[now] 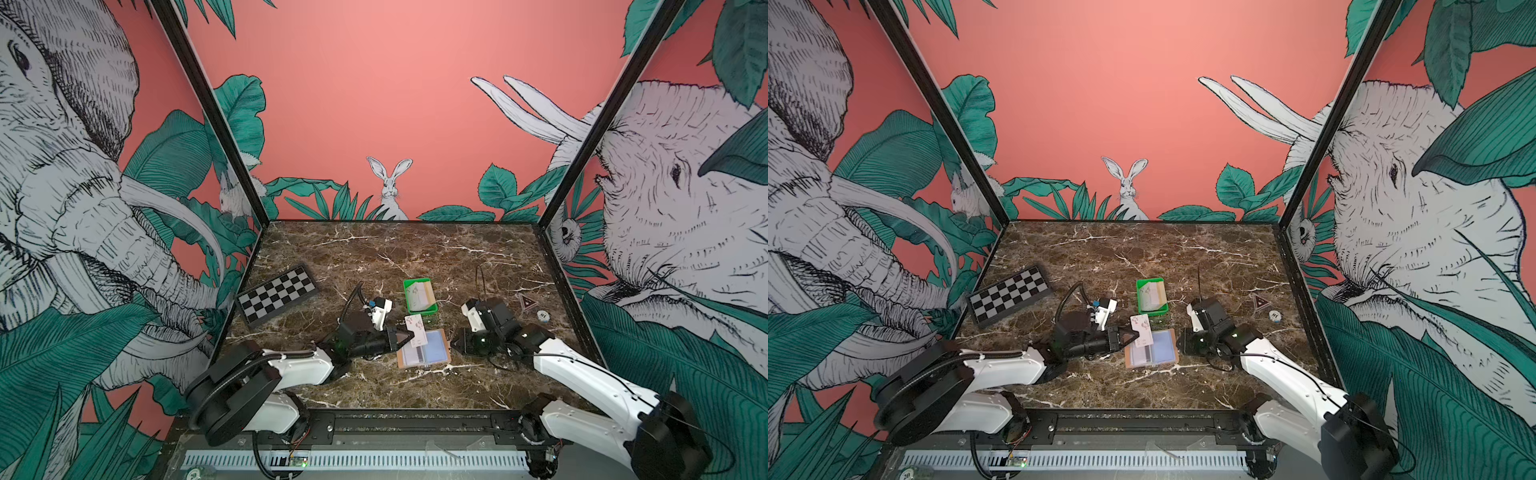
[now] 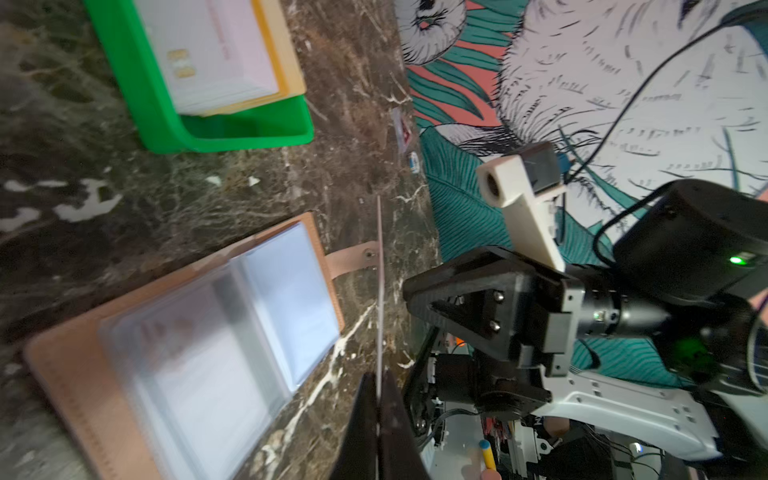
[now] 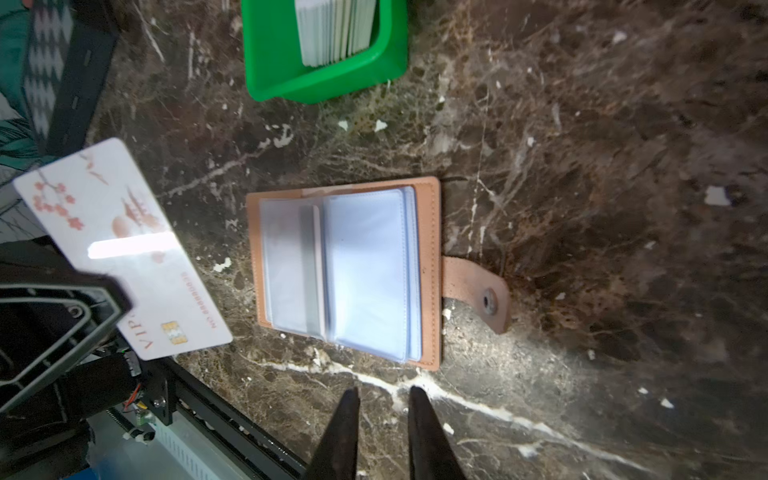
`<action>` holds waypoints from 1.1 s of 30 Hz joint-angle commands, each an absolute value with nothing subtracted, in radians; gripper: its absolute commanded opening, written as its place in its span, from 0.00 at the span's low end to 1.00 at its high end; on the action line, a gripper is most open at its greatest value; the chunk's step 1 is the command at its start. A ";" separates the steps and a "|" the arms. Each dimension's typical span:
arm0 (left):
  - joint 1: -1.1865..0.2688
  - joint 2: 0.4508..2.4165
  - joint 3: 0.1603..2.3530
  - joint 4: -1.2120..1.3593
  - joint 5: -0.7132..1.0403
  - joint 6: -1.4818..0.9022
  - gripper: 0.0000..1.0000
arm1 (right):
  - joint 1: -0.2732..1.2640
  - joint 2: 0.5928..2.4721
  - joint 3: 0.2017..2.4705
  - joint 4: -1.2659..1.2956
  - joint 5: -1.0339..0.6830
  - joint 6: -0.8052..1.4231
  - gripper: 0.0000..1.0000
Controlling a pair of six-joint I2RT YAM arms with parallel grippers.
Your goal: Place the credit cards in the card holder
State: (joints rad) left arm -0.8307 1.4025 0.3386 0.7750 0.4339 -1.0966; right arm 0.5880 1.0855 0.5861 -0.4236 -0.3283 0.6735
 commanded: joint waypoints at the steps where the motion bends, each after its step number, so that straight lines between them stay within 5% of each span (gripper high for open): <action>1: -0.837 1.459 0.331 0.889 0.435 -1.127 0.00 | 0.589 1.127 0.571 -0.378 -0.315 0.650 0.21; 33: -0.838 1.574 0.402 0.684 0.447 -1.199 0.00 | 0.641 1.320 0.544 -0.322 -0.195 0.651 0.13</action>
